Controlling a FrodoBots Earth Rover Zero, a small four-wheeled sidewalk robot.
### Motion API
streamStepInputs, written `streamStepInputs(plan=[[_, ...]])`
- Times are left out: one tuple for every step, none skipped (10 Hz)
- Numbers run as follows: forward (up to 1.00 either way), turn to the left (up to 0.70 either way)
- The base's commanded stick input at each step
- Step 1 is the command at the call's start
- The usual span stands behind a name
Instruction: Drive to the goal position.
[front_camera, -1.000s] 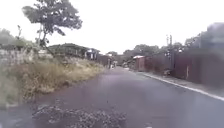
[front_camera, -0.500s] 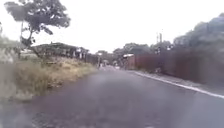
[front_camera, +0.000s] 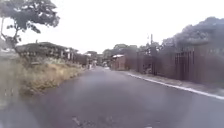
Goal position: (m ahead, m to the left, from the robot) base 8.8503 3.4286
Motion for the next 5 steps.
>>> streamStepInputs(plan=[[0.70, -0.35], [0.70, -0.35], [0.70, -0.24], [0.70, -0.09], [0.70, 0.00]])
